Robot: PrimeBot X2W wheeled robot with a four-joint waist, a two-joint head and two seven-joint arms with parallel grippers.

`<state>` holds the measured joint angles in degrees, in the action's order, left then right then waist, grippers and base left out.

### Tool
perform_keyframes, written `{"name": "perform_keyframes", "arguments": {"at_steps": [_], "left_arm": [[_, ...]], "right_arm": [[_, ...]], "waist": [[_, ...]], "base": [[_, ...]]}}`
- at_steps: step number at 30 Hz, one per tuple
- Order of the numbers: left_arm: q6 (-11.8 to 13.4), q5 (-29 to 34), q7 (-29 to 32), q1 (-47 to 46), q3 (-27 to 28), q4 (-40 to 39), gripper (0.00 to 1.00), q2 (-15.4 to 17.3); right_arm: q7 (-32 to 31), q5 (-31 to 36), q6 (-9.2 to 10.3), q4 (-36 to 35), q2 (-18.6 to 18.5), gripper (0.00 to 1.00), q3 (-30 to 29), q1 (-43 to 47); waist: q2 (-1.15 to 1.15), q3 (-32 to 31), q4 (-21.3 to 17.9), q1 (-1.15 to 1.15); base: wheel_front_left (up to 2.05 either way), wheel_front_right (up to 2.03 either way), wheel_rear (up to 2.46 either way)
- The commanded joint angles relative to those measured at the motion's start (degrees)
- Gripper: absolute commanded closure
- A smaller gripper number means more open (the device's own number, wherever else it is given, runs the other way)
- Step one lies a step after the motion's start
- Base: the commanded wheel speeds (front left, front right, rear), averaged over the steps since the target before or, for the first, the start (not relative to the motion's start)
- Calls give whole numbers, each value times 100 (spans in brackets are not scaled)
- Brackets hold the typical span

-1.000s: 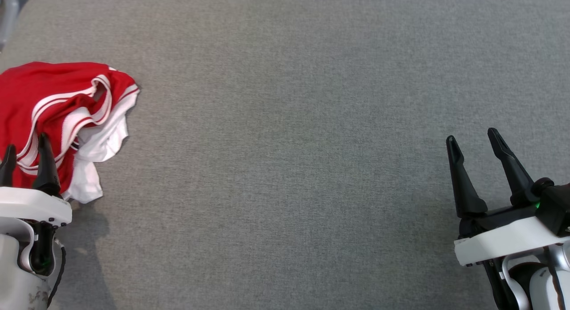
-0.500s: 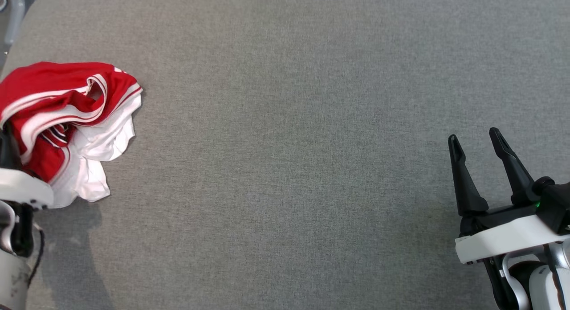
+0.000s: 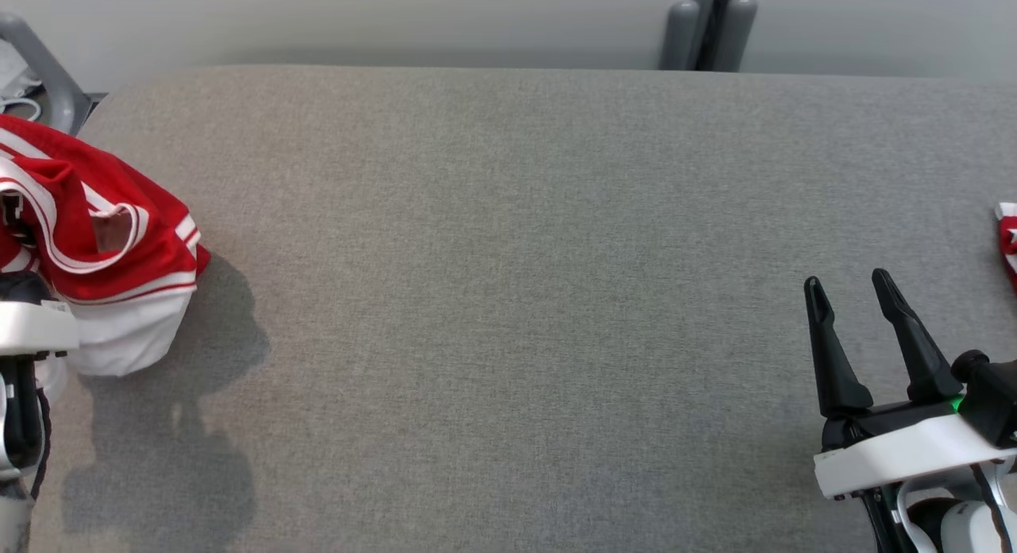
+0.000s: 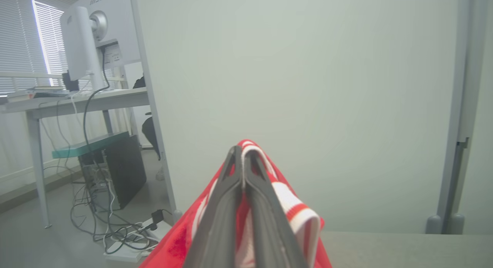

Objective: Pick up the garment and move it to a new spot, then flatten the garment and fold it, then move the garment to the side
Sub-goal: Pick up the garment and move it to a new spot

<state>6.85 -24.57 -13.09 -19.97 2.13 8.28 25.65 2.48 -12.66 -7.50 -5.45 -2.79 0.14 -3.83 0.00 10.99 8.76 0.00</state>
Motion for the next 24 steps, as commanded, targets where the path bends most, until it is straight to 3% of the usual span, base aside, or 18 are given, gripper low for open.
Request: {"name": "perform_keyframes", "arguments": {"at_steps": [1, 6, 11, 16, 24], "left_arm": [[95, 67, 61, 146, 7, -254, 100, 0], [416, 168, 531, 755, -91, -1580, 100, -53], [506, 256, 920, 1100, -349, -2364, 100, -118], [285, 242, 1178, 1010, -938, -2371, 100, -267], [-296, 331, 1287, 365, -2138, -1324, 100, -830]], "right_arm": [[58, -48, 2, 33, -22, 0, -20, 85], [136, -172, 2, 127, -23, 0, 15, 167], [183, -228, 2, 144, -24, 0, 62, 148], [251, -297, 2, 170, -22, 0, 140, 93], [409, -418, 2, 288, -21, 0, 263, -40]], "waist": [[0, -169, -169, 0], [0, -318, -486, 0], [0, -296, -976, 0], [0, -129, -1551, 0], [0, 273, -2417, 0]], "base": [[0, 0, 0], [0, 0, 0], [0, 0, 0], [0, 0, 0], [0, 0, 0]]}}
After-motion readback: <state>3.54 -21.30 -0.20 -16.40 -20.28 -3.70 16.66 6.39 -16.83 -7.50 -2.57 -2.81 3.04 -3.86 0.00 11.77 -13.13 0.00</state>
